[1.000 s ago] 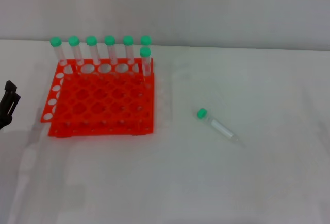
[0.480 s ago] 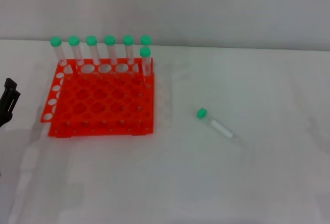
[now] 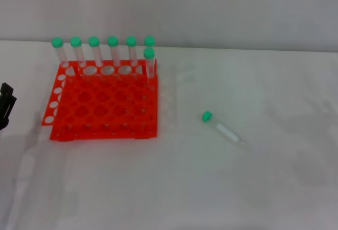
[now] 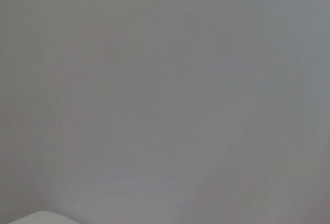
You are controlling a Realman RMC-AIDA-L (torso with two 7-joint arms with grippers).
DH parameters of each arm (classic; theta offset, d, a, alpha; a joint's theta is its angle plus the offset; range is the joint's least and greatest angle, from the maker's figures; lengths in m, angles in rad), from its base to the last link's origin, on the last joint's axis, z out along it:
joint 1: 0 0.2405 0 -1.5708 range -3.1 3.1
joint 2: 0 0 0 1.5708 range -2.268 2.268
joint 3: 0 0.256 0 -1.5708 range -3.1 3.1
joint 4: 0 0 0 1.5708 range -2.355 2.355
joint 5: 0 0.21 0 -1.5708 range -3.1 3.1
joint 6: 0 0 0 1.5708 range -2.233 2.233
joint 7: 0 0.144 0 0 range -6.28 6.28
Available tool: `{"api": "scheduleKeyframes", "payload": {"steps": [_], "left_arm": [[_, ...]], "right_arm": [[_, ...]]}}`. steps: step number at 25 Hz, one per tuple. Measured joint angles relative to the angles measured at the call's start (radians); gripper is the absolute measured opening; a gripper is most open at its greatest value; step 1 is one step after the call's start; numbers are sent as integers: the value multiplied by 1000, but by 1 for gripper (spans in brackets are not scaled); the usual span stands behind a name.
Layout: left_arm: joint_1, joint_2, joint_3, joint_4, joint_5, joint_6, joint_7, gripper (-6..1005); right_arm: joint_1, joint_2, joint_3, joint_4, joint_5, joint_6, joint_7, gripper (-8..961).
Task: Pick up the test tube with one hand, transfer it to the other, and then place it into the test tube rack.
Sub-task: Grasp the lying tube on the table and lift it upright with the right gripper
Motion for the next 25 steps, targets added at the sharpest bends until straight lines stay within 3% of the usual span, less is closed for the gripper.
{"api": "scheduleKeyframes", "payload": {"steps": [4, 6, 7, 8, 10, 12, 16, 19, 25], "left_arm": [[3, 0, -1, 2, 0, 0, -7, 887], [3, 2, 2, 3, 0, 0, -7, 887], [2, 2, 2, 3, 0, 0, -7, 887], [2, 3, 3, 3, 0, 0, -7, 887], [2, 3, 3, 3, 0, 0, -7, 887], [1, 4, 4, 3, 0, 0, -7, 887], [-1, 4, 2, 3, 0, 0, -7, 887], [-6, 5, 3, 3, 0, 0, -7, 887], [-12, 5, 0, 4, 0, 0, -3, 887]], "right_arm": [[-7, -30, -36, -211, -192, -127, 255, 869], [-5, -45, -35, -335, -357, -192, 440, 869], [0, -55, -31, -465, -529, -225, 634, 869], [0, -55, -31, -465, -529, -225, 634, 869], [0, -59, -30, -595, -676, -223, 795, 868], [-9, -52, -30, -750, -815, -207, 931, 868], [-15, -6, -48, -1098, -1181, -159, 1235, 841], [15, 13, -135, -1313, -1504, -85, 1500, 801], [161, 17, -372, -1426, -1831, 76, 1838, 749]]}}
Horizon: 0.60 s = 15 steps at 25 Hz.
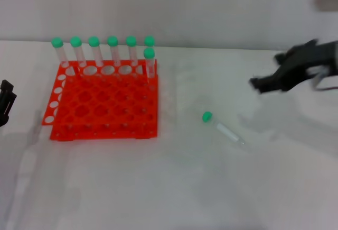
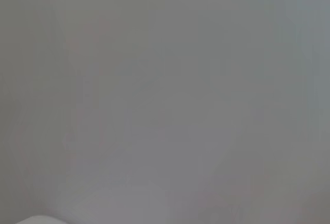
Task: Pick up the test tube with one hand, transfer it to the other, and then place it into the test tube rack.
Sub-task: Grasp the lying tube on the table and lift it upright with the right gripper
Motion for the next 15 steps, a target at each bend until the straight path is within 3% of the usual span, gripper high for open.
{"api": "scheduleKeyframes", "payload": {"steps": [6, 15], "left_arm": [[-12, 1, 5, -3, 3, 0, 3, 887], [-18, -1, 8, -2, 12, 2, 0, 886]], "right_arm": [[186, 7, -228, 153, -166, 65, 233, 732], [329, 17, -266, 445, -153, 26, 275, 676]]}}
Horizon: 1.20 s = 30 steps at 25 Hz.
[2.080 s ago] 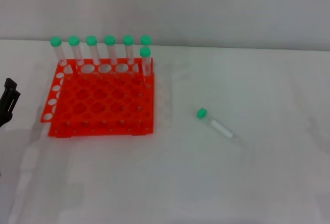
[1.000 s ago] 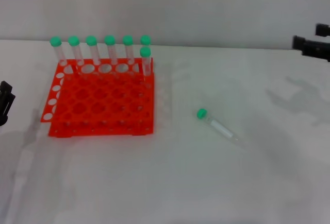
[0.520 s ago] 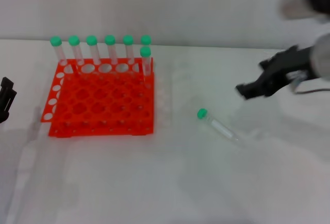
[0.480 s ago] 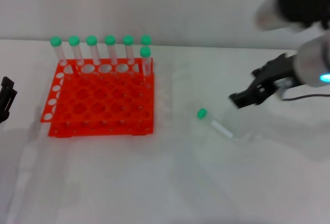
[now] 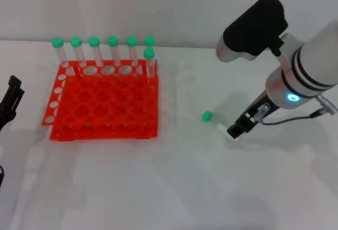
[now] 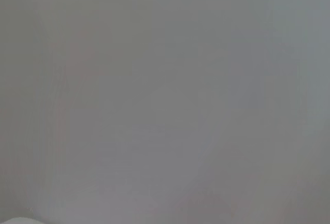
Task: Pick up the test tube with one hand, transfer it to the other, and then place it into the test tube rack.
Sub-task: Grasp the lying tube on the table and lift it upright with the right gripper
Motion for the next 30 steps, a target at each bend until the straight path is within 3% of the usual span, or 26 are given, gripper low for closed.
{"api": "scheduleKeyframes", "payload": {"steps": [15, 30], "left_arm": [[-8, 2, 1, 0, 0, -1, 3, 886], [-8, 0, 1, -2, 0, -1, 0, 886]], "right_arm": [[169, -1, -59, 303, 97, -90, -1, 584], [222, -1, -124, 448, 170, -177, -21, 541]]}}
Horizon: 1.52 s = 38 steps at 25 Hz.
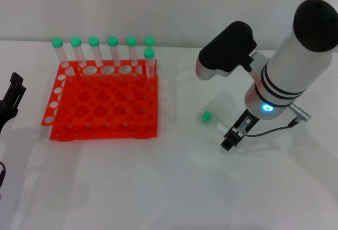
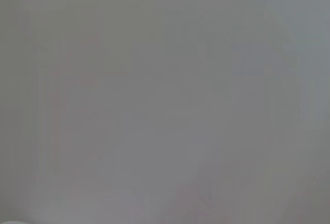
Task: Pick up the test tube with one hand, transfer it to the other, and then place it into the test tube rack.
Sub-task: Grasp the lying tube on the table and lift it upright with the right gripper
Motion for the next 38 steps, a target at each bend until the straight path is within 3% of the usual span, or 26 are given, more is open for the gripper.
{"api": "scheduleKeyframes", "payload": {"steps": [15, 17, 23, 38], "left_arm": [[1, 0, 0, 0, 0, -1, 0, 885], [1, 0, 0, -1, 0, -1, 0, 885], [7, 0, 0, -3, 0, -1, -2, 885], [11, -1, 0, -4, 17, -1, -4, 885]], "right_arm": [[40, 0, -9, 90, 29, -26, -13, 473], [42, 0, -10, 96, 29, -27, -17, 324], [45, 0, -12, 104, 31, -28, -20, 232], [35, 0, -14, 123, 34, -39, -40, 214]]}}
